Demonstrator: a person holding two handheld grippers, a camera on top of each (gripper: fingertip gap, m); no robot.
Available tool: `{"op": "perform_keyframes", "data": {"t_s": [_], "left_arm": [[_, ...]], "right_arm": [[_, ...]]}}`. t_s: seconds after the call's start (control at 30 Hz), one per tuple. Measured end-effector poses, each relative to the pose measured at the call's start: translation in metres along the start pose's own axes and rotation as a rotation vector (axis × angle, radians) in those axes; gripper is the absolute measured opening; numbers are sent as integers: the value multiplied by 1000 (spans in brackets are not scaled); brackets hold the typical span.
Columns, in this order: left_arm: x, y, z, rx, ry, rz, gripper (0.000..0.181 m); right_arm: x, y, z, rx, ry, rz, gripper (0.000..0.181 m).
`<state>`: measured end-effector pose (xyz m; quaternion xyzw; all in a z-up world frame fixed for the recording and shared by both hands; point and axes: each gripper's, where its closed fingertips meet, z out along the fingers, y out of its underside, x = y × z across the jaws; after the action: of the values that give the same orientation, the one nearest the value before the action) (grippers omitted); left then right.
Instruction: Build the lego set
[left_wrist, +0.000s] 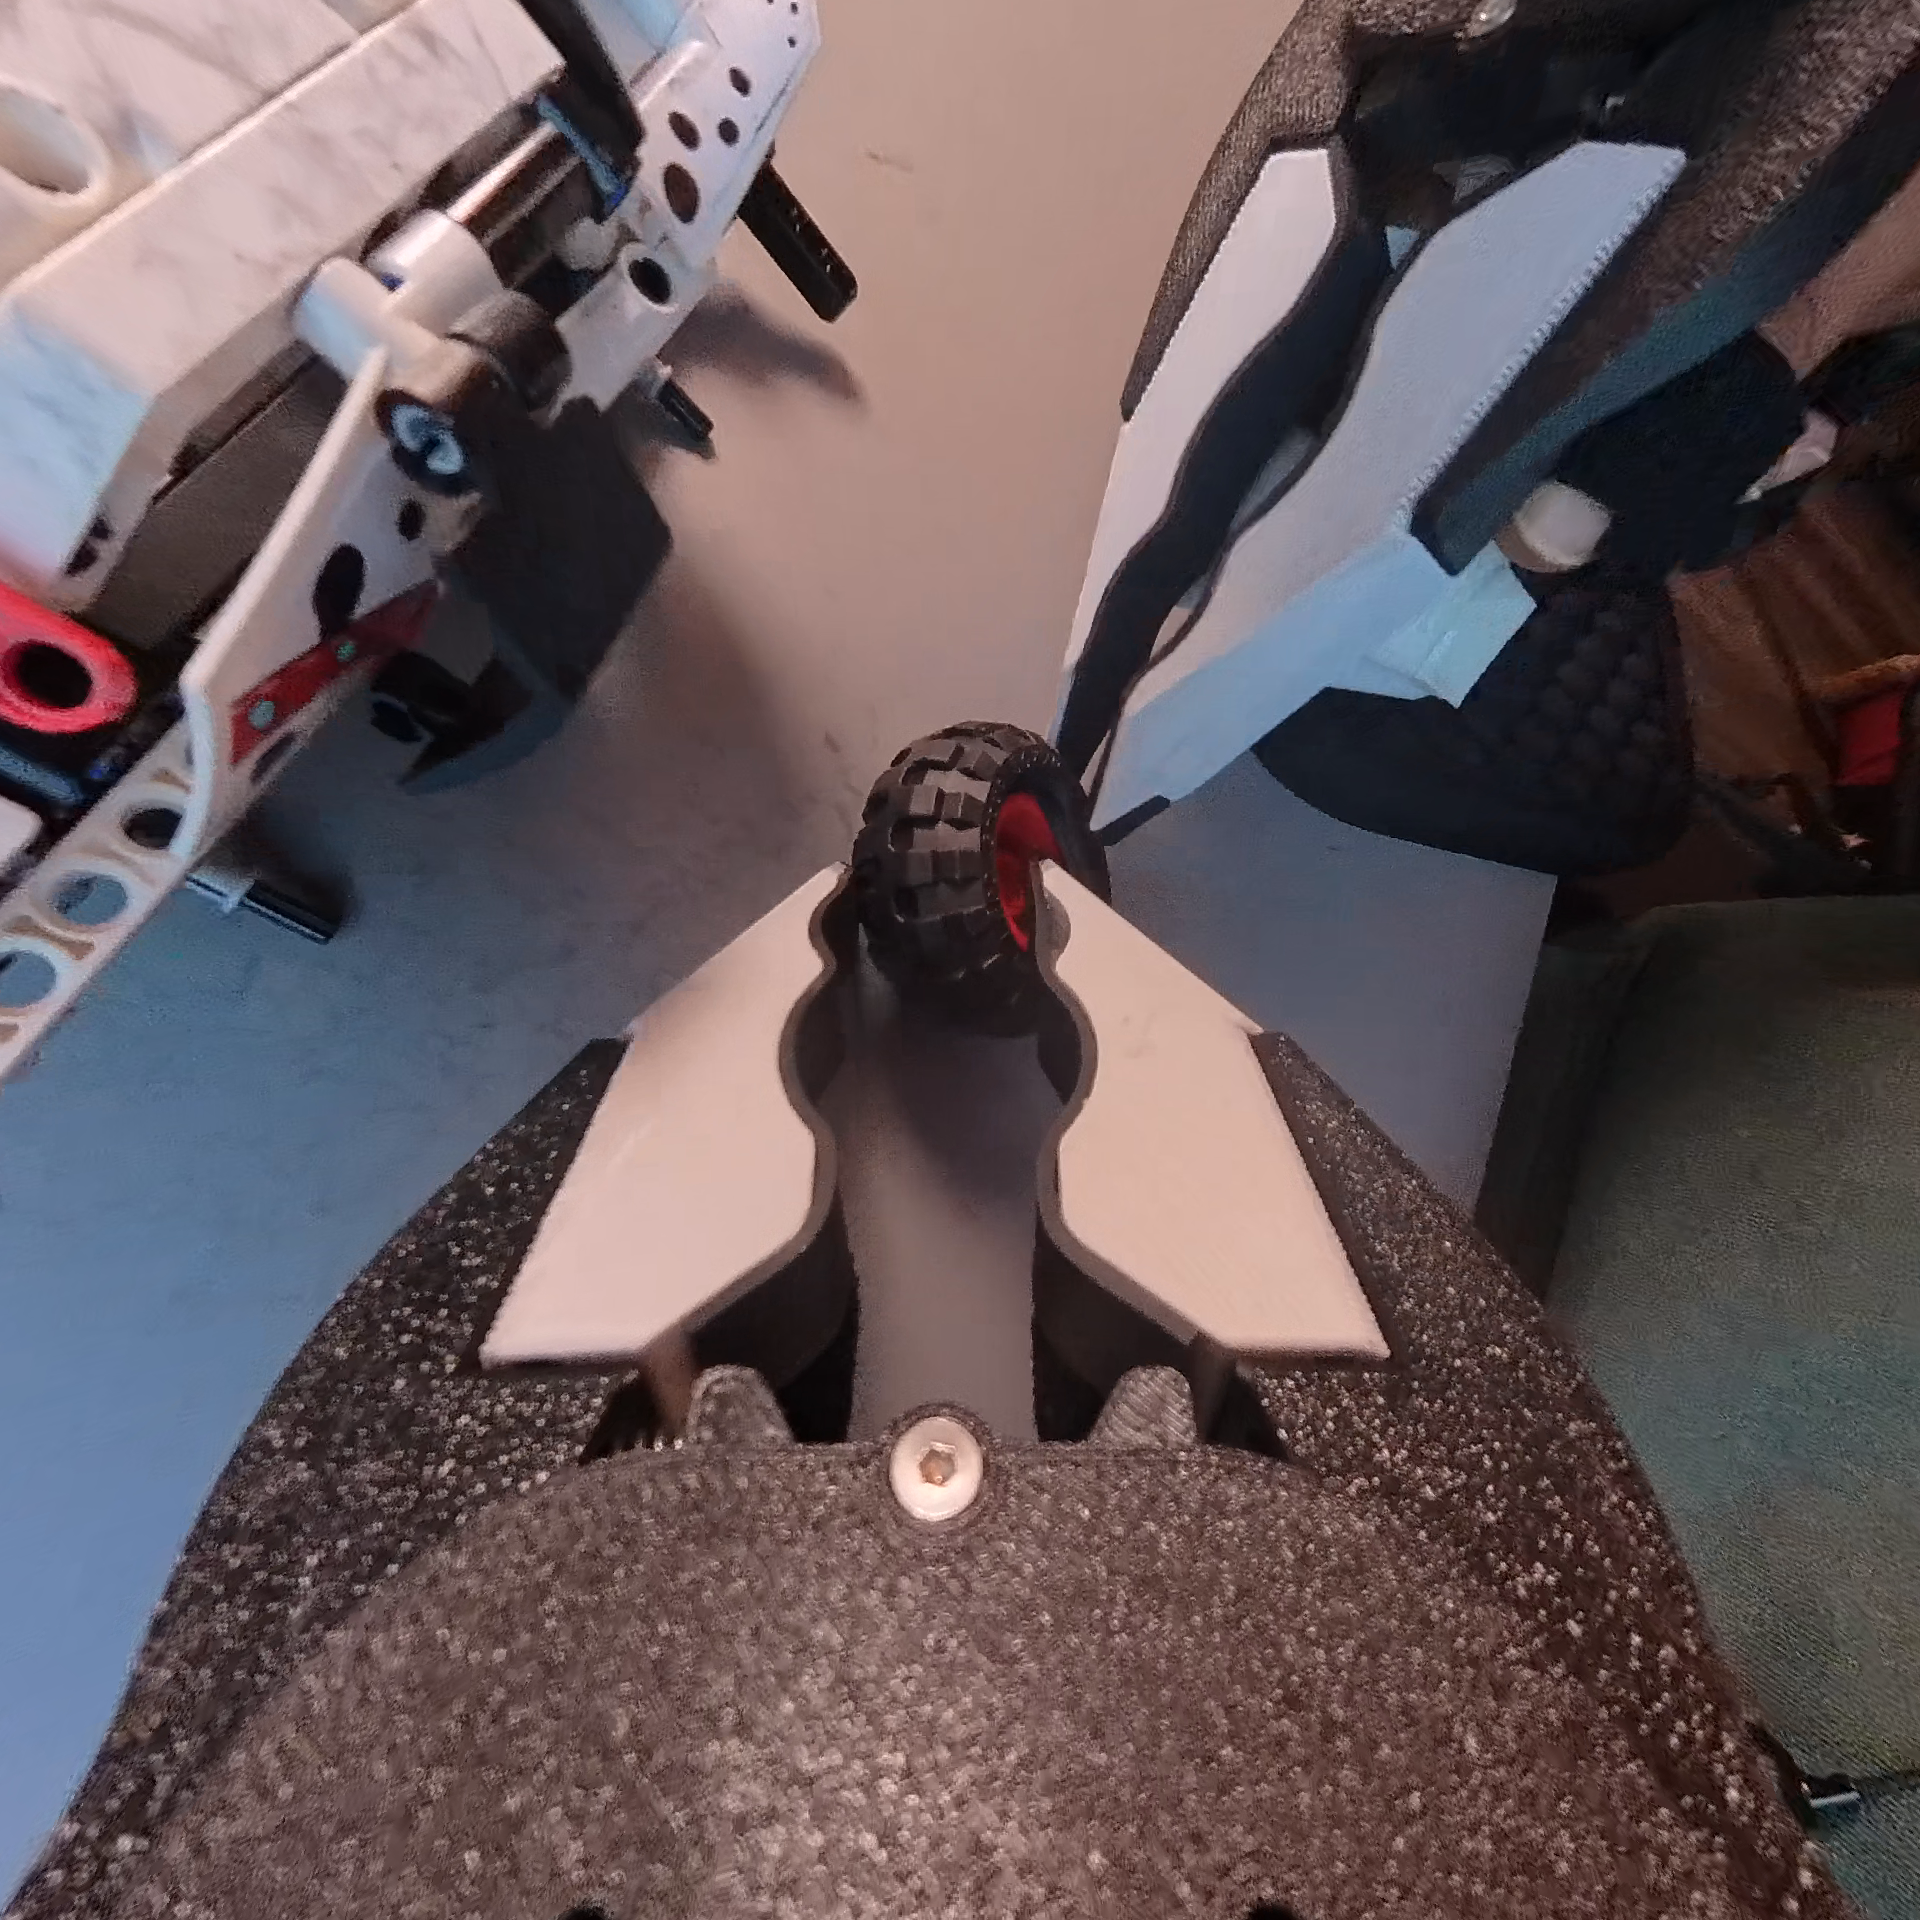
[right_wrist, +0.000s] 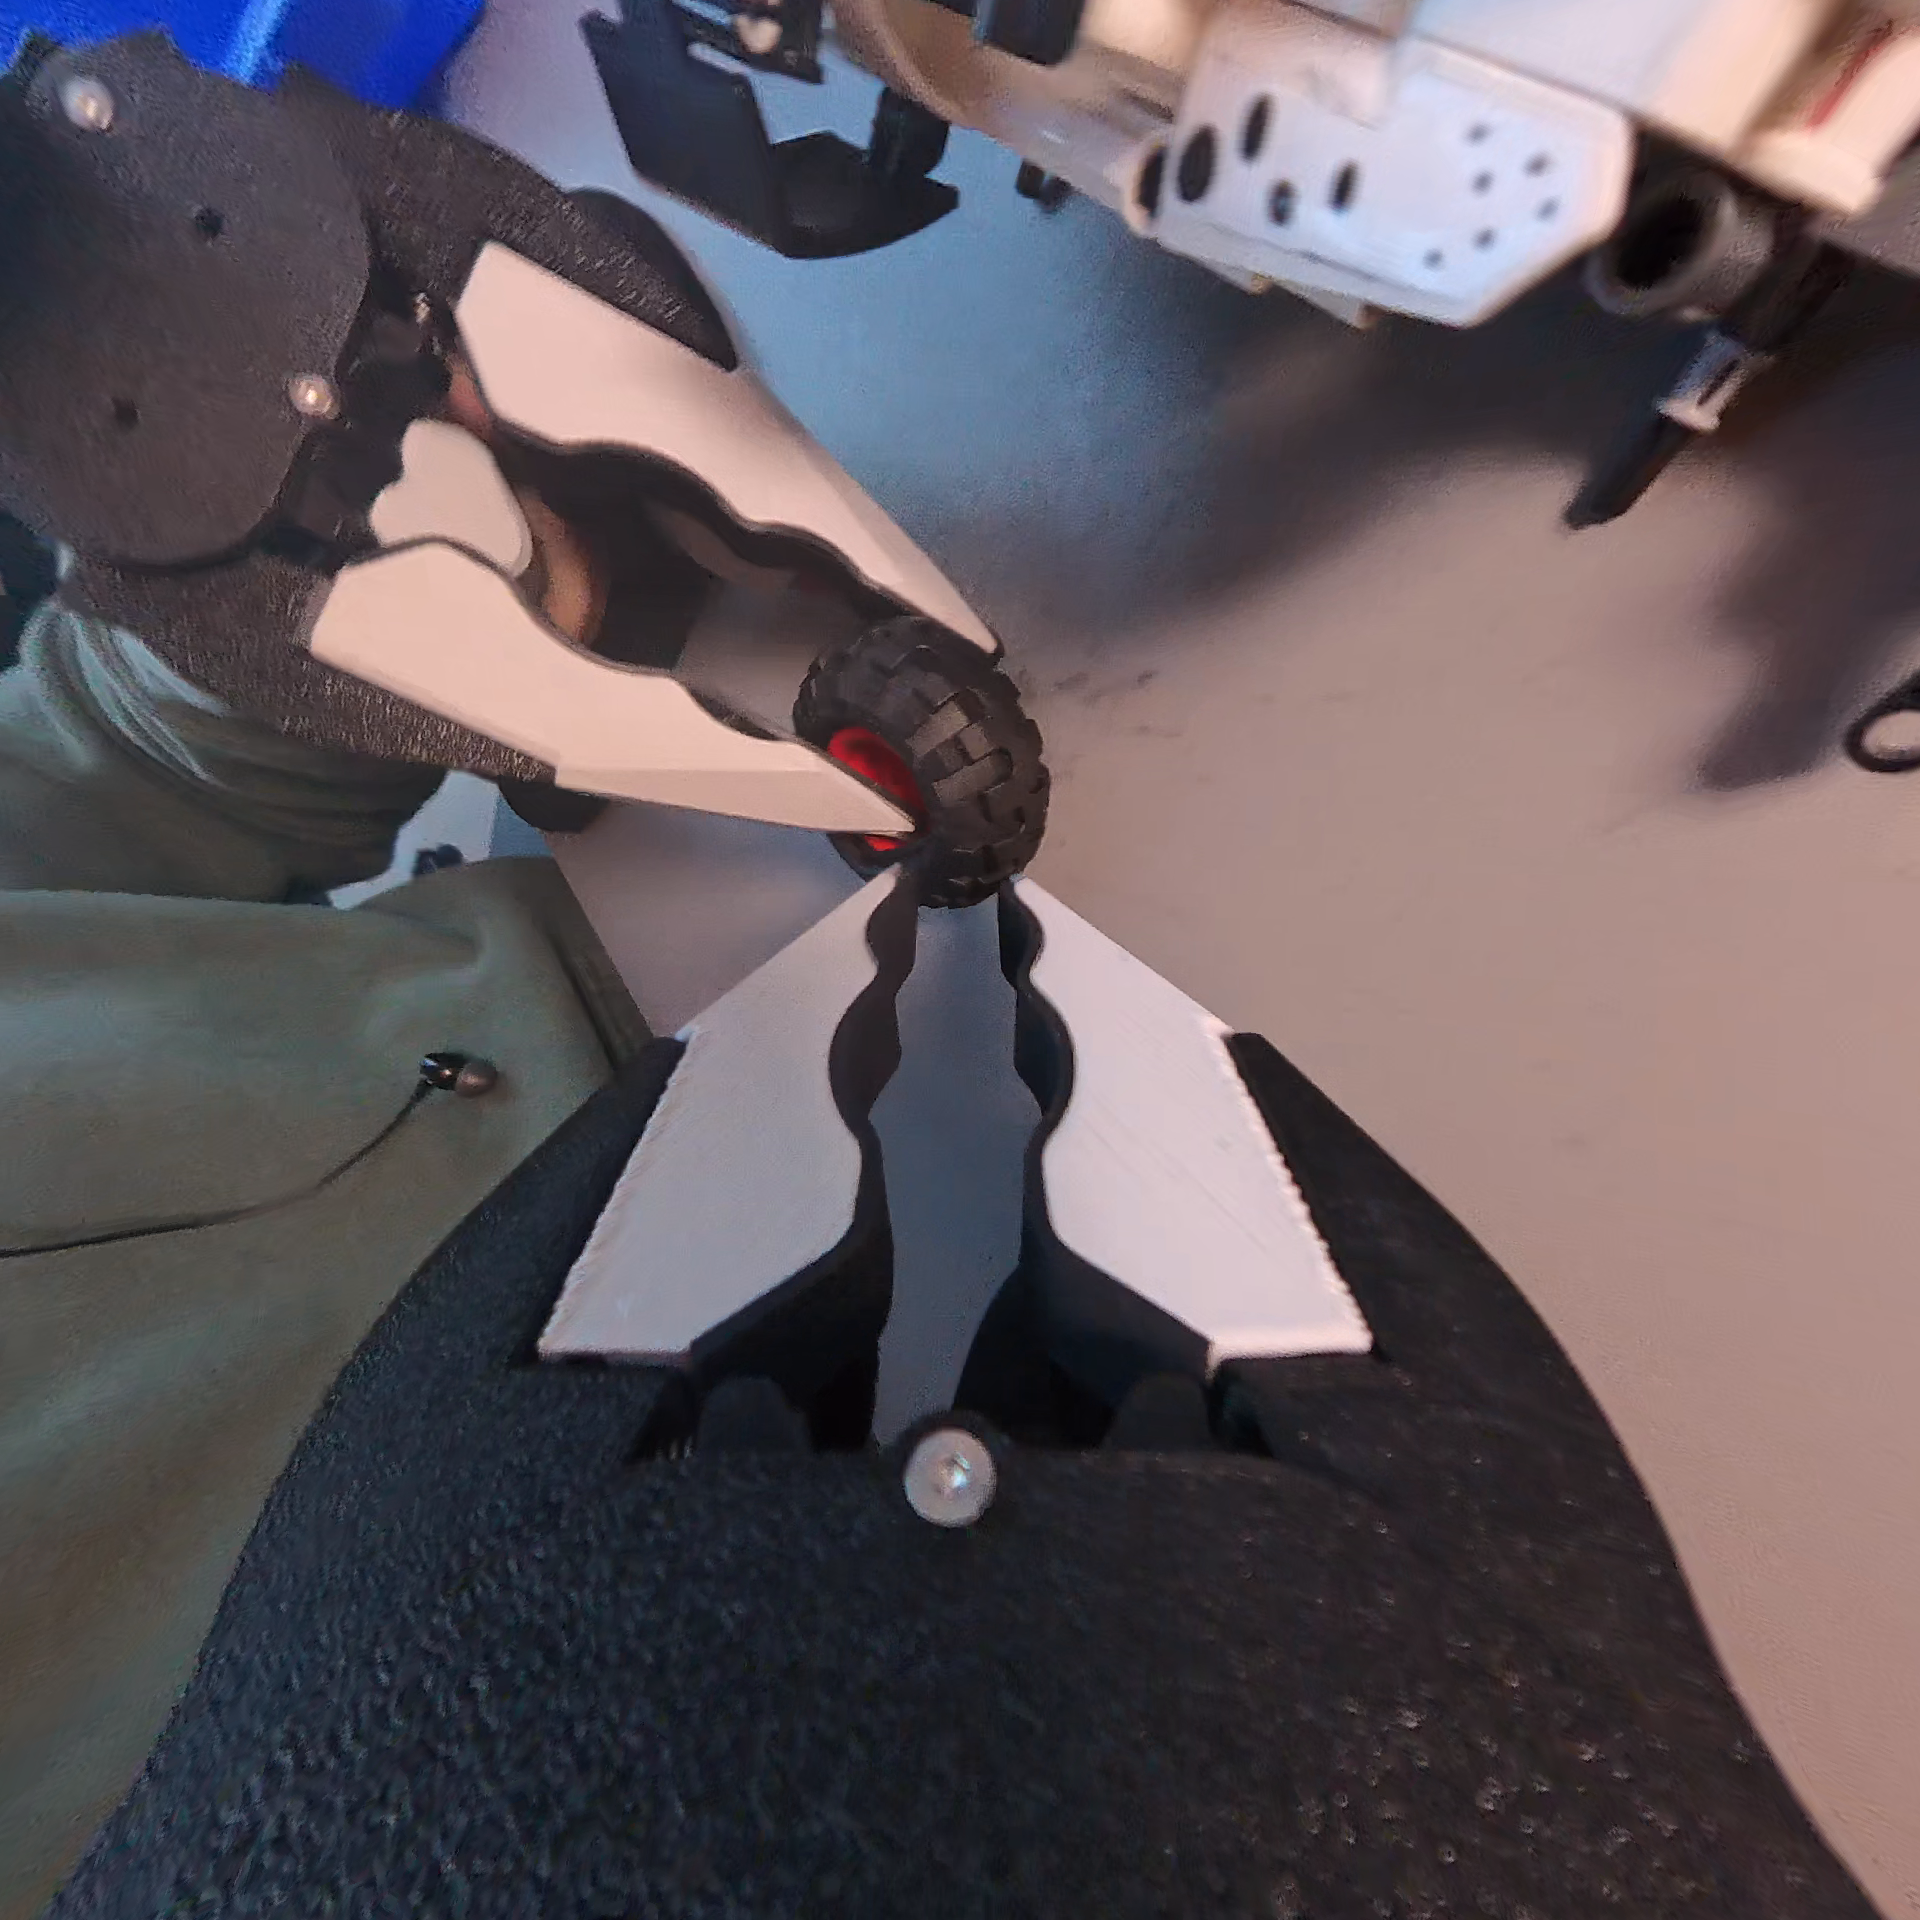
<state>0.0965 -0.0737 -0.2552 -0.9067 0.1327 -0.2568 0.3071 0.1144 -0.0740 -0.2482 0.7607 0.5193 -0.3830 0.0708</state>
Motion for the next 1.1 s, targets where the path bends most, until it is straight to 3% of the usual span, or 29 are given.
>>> {"op": "perform_keyframes", "data": {"t_s": [0.17,0.4,0.6,0.9,1.1], "left_arm": [[2,1,-2,3,-130,106,30],[3,2,-2,10,-142,145,29],[5,-2,2,-3,-131,176,29],[8,-3,3,6,-79,166,29],[4,-2,3,-24,45,85,29]], "right_arm": [[0,2,8,-30,12,33,20],[1,6,6,-91,16,0,16],[3,13,4,-149,7,-6,2],[9,17,5,-283,57,-13,2],[9,15,6,-269,38,-7,1]]}}
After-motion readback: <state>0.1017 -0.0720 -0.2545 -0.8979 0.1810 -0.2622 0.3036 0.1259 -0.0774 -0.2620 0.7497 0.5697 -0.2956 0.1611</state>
